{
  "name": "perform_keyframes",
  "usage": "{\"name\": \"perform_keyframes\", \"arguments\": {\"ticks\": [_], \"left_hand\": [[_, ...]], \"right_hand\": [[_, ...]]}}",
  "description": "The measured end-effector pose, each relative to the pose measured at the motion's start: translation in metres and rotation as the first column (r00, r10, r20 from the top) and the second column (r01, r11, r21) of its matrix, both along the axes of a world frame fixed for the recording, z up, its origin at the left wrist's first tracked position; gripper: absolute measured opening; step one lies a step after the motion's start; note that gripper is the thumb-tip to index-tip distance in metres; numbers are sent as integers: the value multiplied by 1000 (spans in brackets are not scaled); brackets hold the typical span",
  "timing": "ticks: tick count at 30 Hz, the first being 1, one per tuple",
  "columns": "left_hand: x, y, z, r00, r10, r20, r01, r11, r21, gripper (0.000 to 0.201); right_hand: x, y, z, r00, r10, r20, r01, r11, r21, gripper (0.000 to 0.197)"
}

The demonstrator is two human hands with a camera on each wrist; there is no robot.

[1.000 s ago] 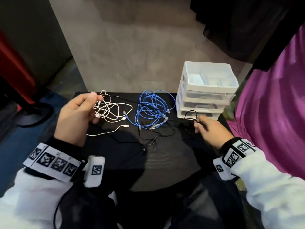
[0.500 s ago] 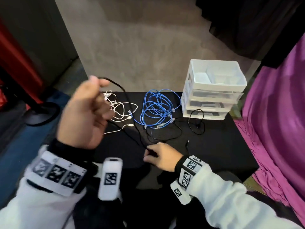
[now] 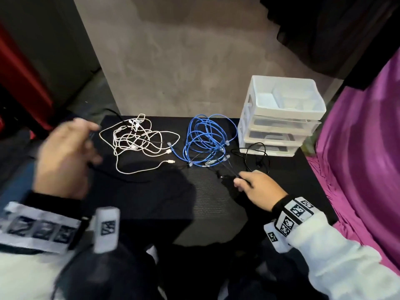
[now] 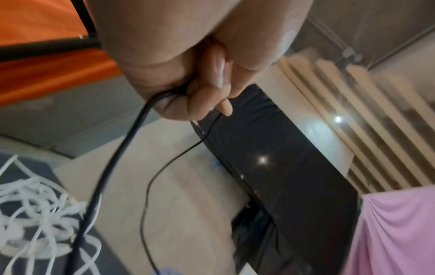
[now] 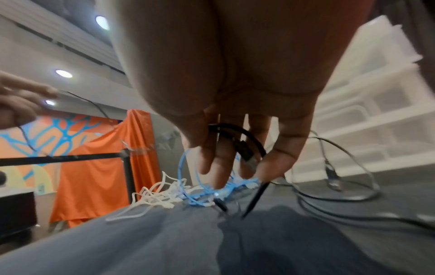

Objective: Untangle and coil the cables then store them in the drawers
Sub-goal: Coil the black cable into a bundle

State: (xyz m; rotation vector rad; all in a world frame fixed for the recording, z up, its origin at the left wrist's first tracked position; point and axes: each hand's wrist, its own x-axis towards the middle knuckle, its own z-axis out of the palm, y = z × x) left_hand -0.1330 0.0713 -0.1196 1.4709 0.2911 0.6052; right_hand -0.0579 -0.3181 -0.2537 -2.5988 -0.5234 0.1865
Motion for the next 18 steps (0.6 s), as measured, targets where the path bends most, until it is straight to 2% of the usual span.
{"name": "perform_keyframes", "arguments": {"ticks": [2,3,5,6,8,9,10,12,14,16,18], "left_hand": [[-3,-45,-13,980,-189,-55,196,964,178,16],[-5,-63,-25,963,-231,-139,260,932,253,14],[-7,-97,-53,920,-339,-194,388,850,355,13],[-9,-112,-66,900,-387,-202,437,786,437,20],[-20,-141,-80,843,-494,-212,503,587,634,35],[-22,-149,-85,823,-507,-256,528,516,674,38],[-21,-151,-88,806,-496,-322,564,479,673,38],[-15,-148,-87,806,-430,-407,580,433,690,42],[-10,-138,-84,834,-395,-385,536,410,738,45],[-4,-123,-78,860,-386,-334,488,426,762,42],[-2,-104,-68,874,-388,-293,467,501,729,40]], "right_hand": [[-10,13,16,999,51,10,-51,998,30,32],[-17,21,23,997,82,11,-83,996,42,32],[-31,35,35,987,160,30,-161,986,39,31],[-38,41,40,979,202,41,-203,979,19,31],[-50,51,47,961,271,60,-270,963,-20,30],[-54,54,50,955,289,70,-288,957,-21,29],[-56,54,52,952,296,80,-297,955,-2,26],[-57,50,57,955,289,69,-293,954,63,20],[-55,42,57,965,258,55,-263,958,113,20],[-51,34,53,980,193,50,-198,968,151,26],[-45,24,49,991,134,20,-135,970,204,32]]}}
